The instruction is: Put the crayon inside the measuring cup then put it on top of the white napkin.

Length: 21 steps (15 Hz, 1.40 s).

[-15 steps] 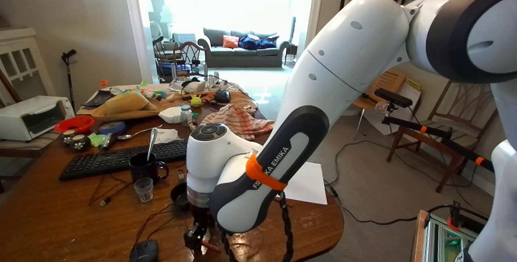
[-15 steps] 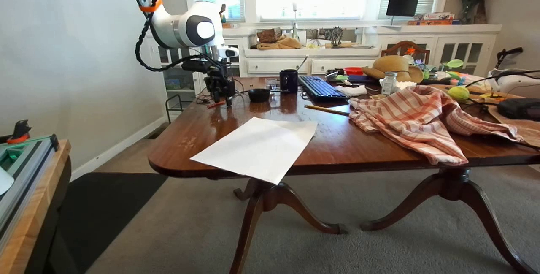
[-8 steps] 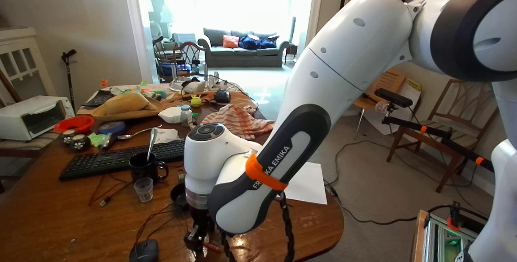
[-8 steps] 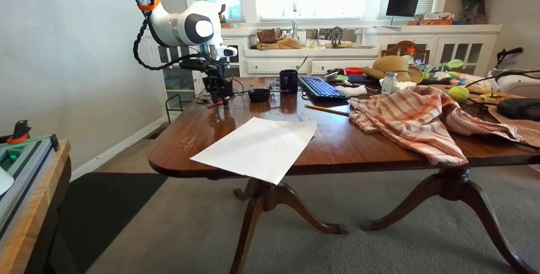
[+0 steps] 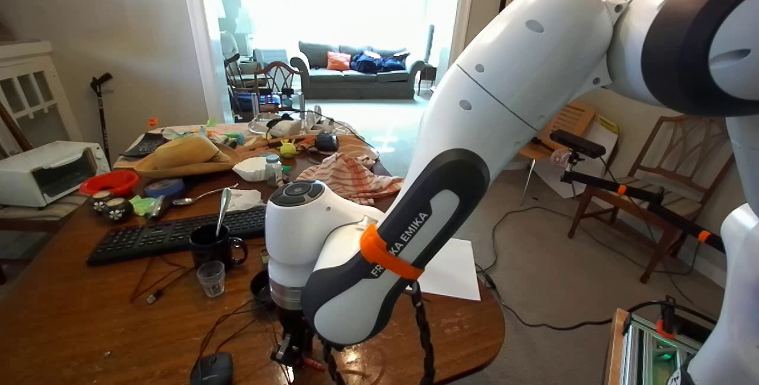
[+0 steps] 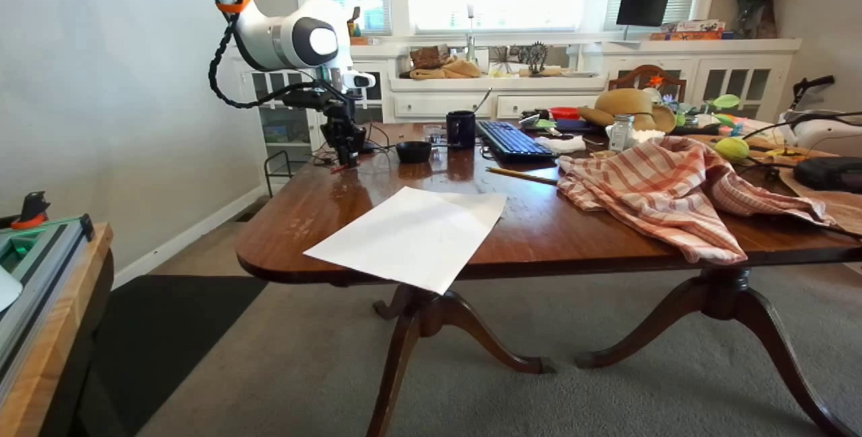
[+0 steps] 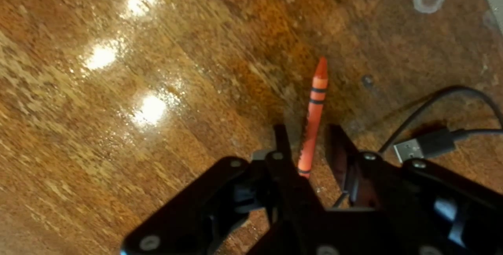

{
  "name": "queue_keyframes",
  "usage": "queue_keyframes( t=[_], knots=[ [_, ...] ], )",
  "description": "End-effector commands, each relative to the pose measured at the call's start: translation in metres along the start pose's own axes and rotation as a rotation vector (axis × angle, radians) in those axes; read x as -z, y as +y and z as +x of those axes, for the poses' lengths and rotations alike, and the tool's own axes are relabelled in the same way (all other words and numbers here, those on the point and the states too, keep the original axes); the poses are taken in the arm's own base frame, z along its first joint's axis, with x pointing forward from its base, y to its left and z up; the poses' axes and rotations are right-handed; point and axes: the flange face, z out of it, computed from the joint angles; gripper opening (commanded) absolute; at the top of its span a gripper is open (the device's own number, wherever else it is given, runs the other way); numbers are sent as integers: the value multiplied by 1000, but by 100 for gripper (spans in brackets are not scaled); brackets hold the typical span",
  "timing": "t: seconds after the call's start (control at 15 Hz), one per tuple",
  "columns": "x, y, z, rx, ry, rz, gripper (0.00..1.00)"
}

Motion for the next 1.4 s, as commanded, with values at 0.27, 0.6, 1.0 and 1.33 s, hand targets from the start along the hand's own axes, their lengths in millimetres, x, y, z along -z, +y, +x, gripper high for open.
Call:
queue_keyframes(
  t=[0.27,0.6,1.0,1.33],
  knots=[
    [3,-2,-4,7,-41,-10,19],
    [0,-4,-4,9,-45,-6,15],
    [-2,-5,-5,15,-45,-2,23],
    [-5,-4,-5,18,-42,6,19]
  ],
)
